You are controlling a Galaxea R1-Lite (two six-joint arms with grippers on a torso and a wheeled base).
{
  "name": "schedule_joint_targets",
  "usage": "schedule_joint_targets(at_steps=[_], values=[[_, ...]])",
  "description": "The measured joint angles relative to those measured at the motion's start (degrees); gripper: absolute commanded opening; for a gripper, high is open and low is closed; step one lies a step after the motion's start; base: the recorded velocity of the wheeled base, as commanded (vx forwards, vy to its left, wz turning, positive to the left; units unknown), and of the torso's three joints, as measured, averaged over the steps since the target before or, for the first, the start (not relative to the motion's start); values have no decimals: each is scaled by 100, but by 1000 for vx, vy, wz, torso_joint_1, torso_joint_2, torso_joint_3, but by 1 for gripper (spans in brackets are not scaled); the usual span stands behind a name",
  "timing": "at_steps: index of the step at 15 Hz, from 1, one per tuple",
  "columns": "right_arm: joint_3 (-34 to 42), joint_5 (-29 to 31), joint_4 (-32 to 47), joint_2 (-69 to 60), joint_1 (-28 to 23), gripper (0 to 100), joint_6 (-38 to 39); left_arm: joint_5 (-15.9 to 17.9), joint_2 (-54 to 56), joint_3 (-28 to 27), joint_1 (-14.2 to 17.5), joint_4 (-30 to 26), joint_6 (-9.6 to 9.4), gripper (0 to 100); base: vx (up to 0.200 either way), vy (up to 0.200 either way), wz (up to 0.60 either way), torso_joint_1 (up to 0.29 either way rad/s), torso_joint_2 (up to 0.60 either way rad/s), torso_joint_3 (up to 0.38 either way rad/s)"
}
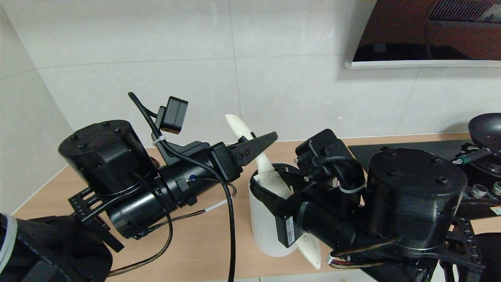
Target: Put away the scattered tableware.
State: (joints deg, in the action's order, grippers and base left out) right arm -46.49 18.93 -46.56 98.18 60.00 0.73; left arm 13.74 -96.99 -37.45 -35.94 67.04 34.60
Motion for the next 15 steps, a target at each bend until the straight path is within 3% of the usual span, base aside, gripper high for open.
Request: schedule_joint_targets(at_steps=[12, 13, 15], values=[[-9, 129, -82, 13, 2, 0, -2, 13, 13, 13, -2, 10, -4, 0, 0, 0, 0, 0, 0, 0], [-11, 138, -82, 13, 2, 100, -2, 16, 16, 7, -2, 11, -6, 0, 0, 0, 0, 0, 0, 0], [-37, 149, -117, 13, -2, 100, -2, 20, 30, 7, -2, -6, -15, 0, 0, 0, 0, 0, 0, 0]])
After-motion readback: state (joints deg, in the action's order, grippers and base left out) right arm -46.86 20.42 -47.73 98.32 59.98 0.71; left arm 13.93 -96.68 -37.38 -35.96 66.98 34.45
